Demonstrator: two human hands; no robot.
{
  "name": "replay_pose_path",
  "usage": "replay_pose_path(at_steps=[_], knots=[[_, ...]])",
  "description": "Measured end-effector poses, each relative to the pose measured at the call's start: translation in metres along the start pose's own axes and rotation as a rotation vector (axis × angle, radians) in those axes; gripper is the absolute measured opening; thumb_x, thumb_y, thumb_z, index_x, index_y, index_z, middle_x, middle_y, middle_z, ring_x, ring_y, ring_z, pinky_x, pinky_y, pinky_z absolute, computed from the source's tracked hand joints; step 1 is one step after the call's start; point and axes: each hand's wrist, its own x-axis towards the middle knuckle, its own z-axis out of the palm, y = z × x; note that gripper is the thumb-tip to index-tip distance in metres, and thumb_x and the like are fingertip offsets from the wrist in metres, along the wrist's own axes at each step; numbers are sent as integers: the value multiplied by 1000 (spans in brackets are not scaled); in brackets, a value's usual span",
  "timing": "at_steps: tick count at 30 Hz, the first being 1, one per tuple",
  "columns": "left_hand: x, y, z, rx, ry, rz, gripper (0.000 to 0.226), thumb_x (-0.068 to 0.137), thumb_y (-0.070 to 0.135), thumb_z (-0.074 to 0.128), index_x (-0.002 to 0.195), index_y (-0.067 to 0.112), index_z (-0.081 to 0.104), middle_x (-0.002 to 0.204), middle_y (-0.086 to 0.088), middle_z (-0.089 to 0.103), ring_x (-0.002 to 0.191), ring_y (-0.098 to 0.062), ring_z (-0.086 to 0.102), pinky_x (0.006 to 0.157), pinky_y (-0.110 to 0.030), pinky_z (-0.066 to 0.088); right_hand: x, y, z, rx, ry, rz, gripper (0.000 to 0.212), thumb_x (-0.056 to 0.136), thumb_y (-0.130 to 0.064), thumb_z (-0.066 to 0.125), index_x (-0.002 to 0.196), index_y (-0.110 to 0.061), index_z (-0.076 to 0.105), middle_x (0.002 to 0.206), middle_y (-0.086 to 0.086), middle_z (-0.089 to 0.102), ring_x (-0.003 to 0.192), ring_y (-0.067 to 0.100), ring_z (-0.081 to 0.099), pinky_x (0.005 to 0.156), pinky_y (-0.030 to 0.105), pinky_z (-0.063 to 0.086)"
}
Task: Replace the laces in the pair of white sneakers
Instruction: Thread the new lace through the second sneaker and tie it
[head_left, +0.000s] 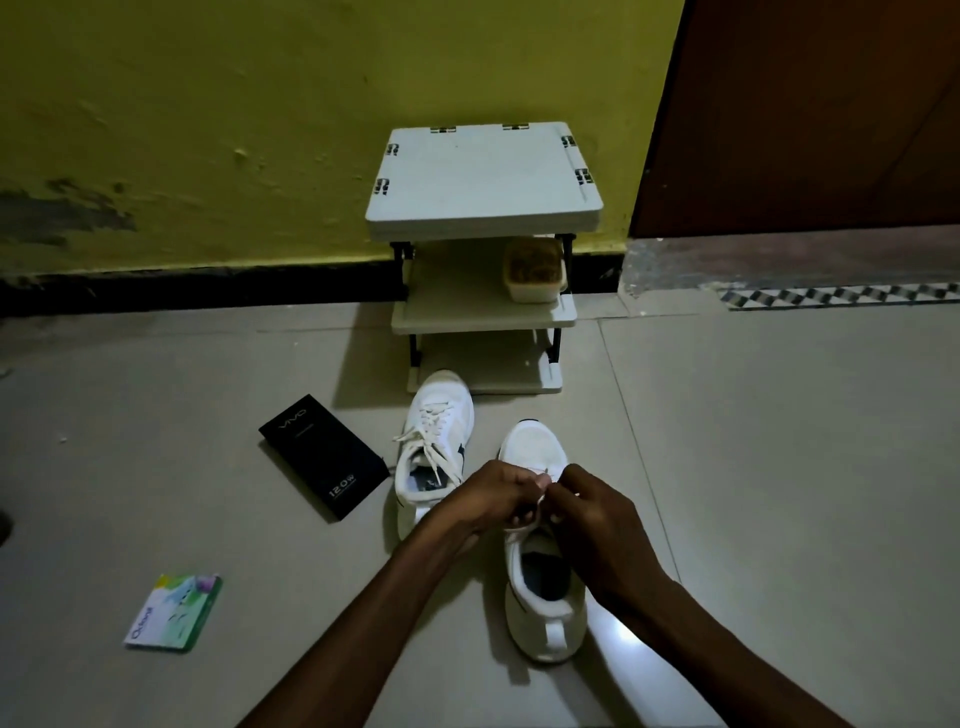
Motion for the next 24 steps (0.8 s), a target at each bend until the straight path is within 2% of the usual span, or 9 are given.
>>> replay_pose_path(at_steps=[3, 5, 7, 10, 14, 16, 19, 22, 24], knots=[[5, -7, 2, -53, 96, -21, 18, 92, 11, 62, 83, -2, 70, 59, -7, 56, 49, -9, 44, 50, -16, 38, 1, 2, -4, -3, -22, 48, 18, 68, -11, 77, 82, -16, 66, 73, 1, 55, 58, 21, 52, 48, 22, 36], [7, -14, 4, -8, 167, 19, 23, 88, 18, 69, 67, 11, 70, 54, -1, 57, 47, -6, 46, 53, -17, 40, 0, 1, -8, 16, -13, 71, 10, 68, -14, 71, 74, -19, 66, 69, -1, 57, 56, 20, 55, 46, 25, 42], [9, -16, 6, 132, 252, 98, 24, 85, 25, 73, 62, 20, 70, 52, 8, 61, 50, -3, 53, 60, -18, 43, -3, -1, -13, -11, -28, 90, 6, 67, -16, 68, 69, -21, 67, 63, -2, 56, 52, 19, 56, 42, 27, 43], [10, -19, 6, 467, 415, 223, 14, 83, 25, 74, 70, 21, 72, 65, 9, 67, 64, -3, 62, 65, -21, 48, -11, 4, -18, -43, -92, 194, 10, 63, -11, 65, 66, -21, 64, 61, -3, 55, 51, 21, 55, 41, 31, 43], [10, -29, -2, 690, 481, 229, 17, 83, 28, 71, 69, 21, 67, 75, 2, 71, 73, -14, 65, 67, -29, 50, -20, 14, -23, 15, -245, 411, 27, 66, -1, 69, 76, -26, 72, 72, -7, 64, 67, 15, 64, 54, 16, 37], [10, -32, -3, 714, 467, 235, 16, 83, 29, 70, 69, 22, 67, 75, 2, 72, 73, -14, 65, 67, -29, 50, -18, 16, -25, 125, -288, 481, 28, 68, 0, 66, 75, -27, 72, 74, -9, 67, 73, 5, 66, 60, 14, 44], [10, -31, -10, 458, 360, 244, 14, 86, 23, 70, 72, 24, 72, 73, 6, 72, 69, -10, 66, 65, -25, 50, -9, 16, -31, 388, -244, 573, 13, 76, -13, 76, 69, -24, 72, 62, -9, 68, 62, 2, 66, 62, 21, 54], [5, -24, -19, 76, 185, 193, 16, 89, 6, 67, 81, 16, 76, 63, 9, 70, 59, -3, 61, 58, -20, 46, -1, 15, -38, 868, -179, 787, 5, 80, -4, 75, 77, -9, 75, 72, 9, 72, 64, 17, 67, 66, 28, 58], [1, -20, -19, -10, 145, 159, 15, 88, 0, 66, 85, 11, 75, 62, 8, 69, 61, -2, 62, 59, -19, 48, 4, 12, -40, 1087, -188, 881, 4, 83, -2, 71, 85, -1, 74, 78, 17, 70, 69, 21, 64, 70, 30, 58]])
